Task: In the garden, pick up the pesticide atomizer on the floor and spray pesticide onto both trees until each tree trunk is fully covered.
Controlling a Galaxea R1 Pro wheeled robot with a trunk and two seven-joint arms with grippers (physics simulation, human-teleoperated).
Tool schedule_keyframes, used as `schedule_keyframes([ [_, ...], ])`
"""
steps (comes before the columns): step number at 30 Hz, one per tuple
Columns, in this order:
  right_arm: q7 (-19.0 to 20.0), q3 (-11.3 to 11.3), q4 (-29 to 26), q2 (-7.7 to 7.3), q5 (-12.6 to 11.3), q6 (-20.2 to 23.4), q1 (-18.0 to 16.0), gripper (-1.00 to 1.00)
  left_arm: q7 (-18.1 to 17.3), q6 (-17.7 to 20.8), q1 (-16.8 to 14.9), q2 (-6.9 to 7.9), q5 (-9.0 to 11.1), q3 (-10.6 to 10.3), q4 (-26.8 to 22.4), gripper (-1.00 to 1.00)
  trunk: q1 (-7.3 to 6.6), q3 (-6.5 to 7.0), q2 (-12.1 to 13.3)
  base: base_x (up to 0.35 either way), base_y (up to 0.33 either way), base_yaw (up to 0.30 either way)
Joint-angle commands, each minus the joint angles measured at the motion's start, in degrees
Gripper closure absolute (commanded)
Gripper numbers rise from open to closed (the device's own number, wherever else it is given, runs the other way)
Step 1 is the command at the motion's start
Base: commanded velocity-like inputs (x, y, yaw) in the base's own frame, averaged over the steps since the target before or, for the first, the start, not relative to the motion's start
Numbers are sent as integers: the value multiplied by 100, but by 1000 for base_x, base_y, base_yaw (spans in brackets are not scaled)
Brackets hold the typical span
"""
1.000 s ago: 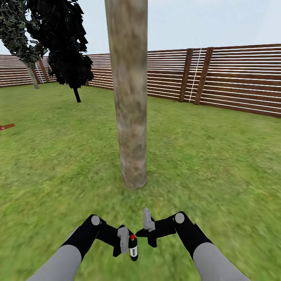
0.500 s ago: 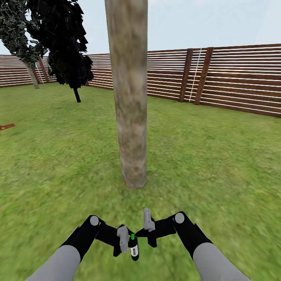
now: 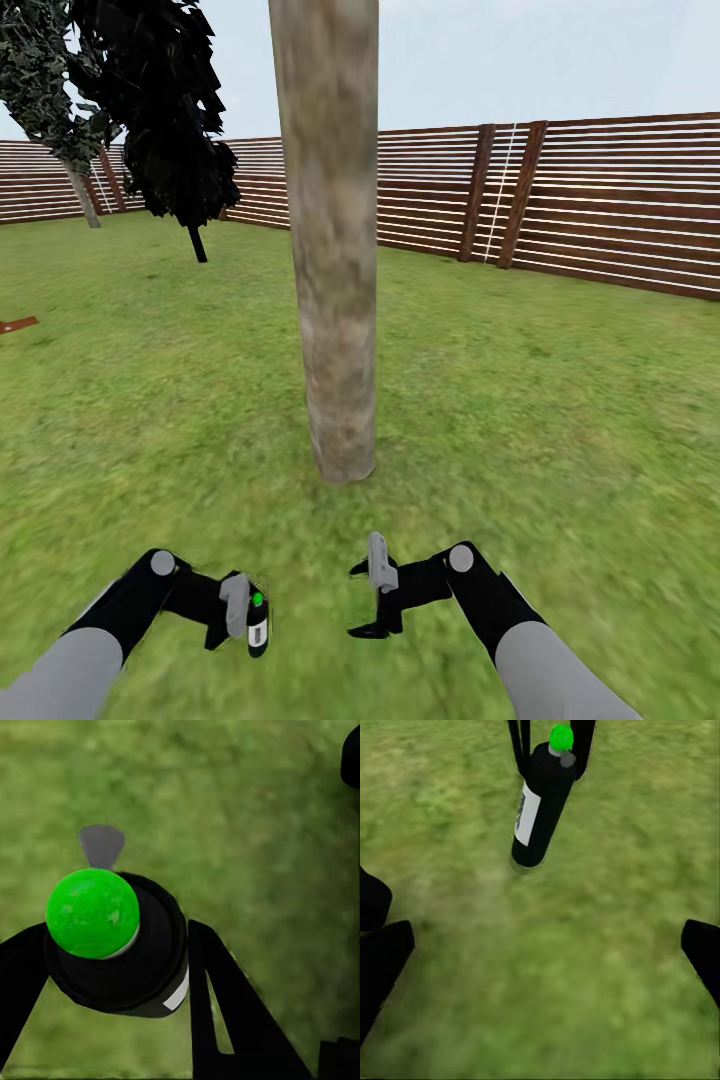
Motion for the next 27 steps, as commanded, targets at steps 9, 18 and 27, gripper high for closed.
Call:
schedule_keyframes([
  [9, -1759, -720, 19, -390, -10, -23, -2, -100, 910, 47, 17, 671, -24, 1434, -13, 100, -1, -5, -2, 0, 0, 0],
  [18, -6865, -3375, 1012, -431, -19, -320, 8, -100, 3800, 1194, 83, 321, 34, 2902, 209, 100, -1, -5, -2, 0, 0, 0],
  [27, -8970, -3406, 2166, -770, 29, -2059, 426, -100, 6297, 1473, 110, -302, 981, 2860, 1109, 100, -1, -5, -2, 44, 0, 0],
])
